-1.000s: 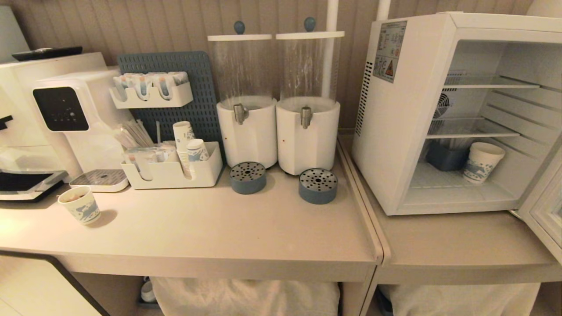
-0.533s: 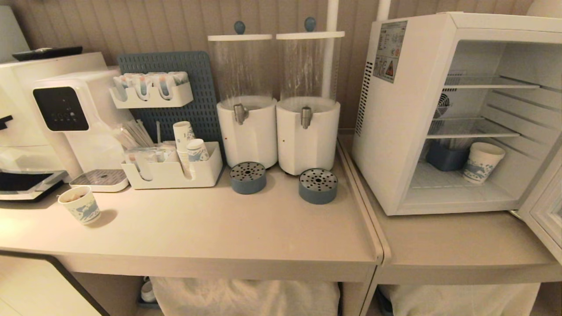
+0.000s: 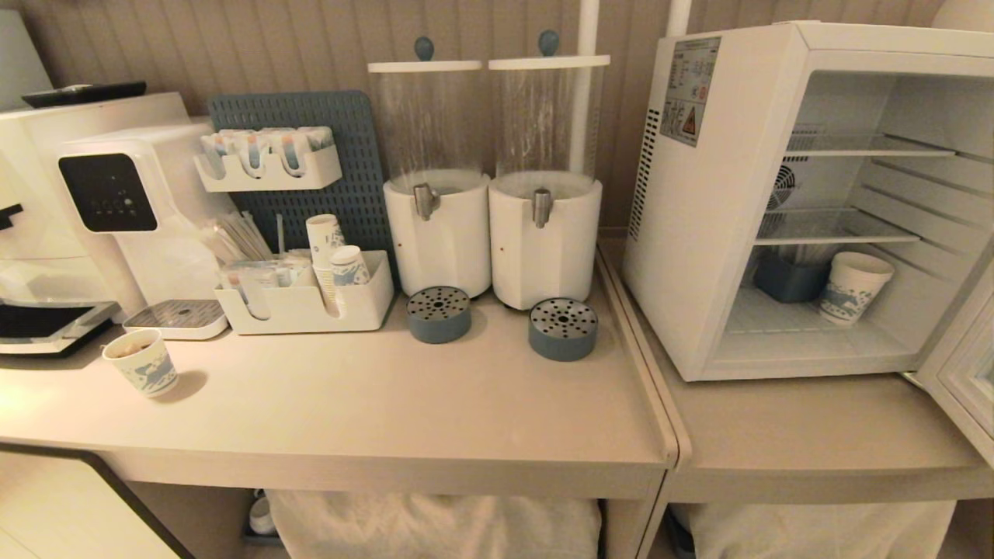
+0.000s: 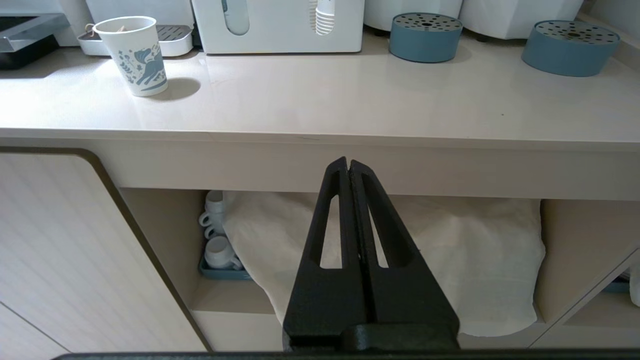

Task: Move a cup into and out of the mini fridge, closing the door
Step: Place the ceramic cup on the table

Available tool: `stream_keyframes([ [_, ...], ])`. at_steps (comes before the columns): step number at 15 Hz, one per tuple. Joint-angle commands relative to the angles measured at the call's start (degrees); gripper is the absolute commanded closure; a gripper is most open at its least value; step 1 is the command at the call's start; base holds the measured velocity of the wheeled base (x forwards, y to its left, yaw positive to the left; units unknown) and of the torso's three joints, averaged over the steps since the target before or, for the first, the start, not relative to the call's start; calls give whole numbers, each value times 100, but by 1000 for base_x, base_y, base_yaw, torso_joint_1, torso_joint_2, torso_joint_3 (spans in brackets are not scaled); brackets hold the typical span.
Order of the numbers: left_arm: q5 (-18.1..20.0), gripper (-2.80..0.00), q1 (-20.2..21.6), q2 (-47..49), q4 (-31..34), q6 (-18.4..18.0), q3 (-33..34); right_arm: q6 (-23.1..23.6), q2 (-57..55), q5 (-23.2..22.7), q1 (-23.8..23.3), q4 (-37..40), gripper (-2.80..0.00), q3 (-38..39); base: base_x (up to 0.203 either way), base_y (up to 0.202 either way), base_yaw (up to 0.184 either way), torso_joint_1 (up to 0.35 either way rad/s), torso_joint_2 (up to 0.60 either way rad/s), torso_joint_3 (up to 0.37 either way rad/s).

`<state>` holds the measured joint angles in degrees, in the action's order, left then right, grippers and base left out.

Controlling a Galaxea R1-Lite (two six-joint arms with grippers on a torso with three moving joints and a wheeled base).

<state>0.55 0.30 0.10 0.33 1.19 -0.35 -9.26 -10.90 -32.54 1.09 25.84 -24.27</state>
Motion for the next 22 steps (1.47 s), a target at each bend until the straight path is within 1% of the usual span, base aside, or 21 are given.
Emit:
stream_keyframes([
  [1, -2, 0, 5, -1, 2, 4, 0, -9, 536, -4, -83, 11, 0, 322, 0, 0, 0, 0, 0, 0],
  [3, -2, 0, 5, -1, 2, 13, 0, -5, 716, 183, -92, 38, 0, 499, 0, 0, 0, 0, 0, 0],
  [4, -2, 0, 5, -1, 2, 13, 0, 21, 930, 445, -92, -32, 0, 713, 0, 0, 0, 0, 0, 0],
  [5, -2, 0, 5, -1, 2, 13, 0, 32, 1021, 1038, -92, -225, 0, 950, 0, 0, 0, 0, 0, 0],
  [6, -2, 0, 5, -1, 2, 13, 0, 34, 1057, 1557, -92, -739, 0, 1213, 0, 0, 0, 0, 0, 0],
  [7, -2, 0, 5, -1, 2, 13, 0, 66, 1072, 1950, -92, -1353, 0, 1572, 0, 0, 0, 0, 0, 0],
  [8, -2, 0, 5, -1, 2, 13, 0, 114, 1080, 2189, -92, -2103, 0, 1885, 0, 0, 0, 0, 0, 0],
  [9, -2, 0, 5, -1, 2, 13, 0, 201, 1086, 2393, -92, -2657, 0, 2112, 0, 0, 0, 0, 0, 0],
  [12, -2, 0, 5, -1, 2, 13, 0, 645, 1090, 2884, -92, -2849, 0, 2298, 0, 0, 0, 0, 0, 0],
  [13, -9, 0, 1, -1, 2, 13, 0, 1065, 1090, 3073, -92, -2875, 0, 2358, 0, 0, 0, 0, 0, 0],
  [14, -2, 0, -4, -1, 2, 13, 0, 1633, 1090, 3203, -92, -2890, 0, 2401, 0, 0, 0, 0, 0, 0],
  [15, -9, 0, 5, -1, -4, 13, 0, 1741, 1090, 3223, -92, -2886, 0, 2427, 0, 0, 0, 0, 0, 0],
  [18, -11, 0, 5, -1, 2, 13, 0, 1559, 1082, 3183, -92, -2866, 0, 2436, 0, 0, 0, 0, 0, 0],
  [19, -7, 0, 5, -1, -2, 22, 0, 1432, 1084, 3196, -92, -2728, 0, 2428, 0, 0, 0, 0, 0, 0],
  [20, -11, 0, 5, -1, 2, 22, 0, 1221, 1082, 3222, -92, -2411, 0, 2371, 0, 0, 0, 0, 0, 0],
  [22, -11, 0, -4, -1, -6, 21, 0, 1146, 1082, 3227, -92, -2505, 0, 2383, 0, 0, 0, 0, 0, 0],
])
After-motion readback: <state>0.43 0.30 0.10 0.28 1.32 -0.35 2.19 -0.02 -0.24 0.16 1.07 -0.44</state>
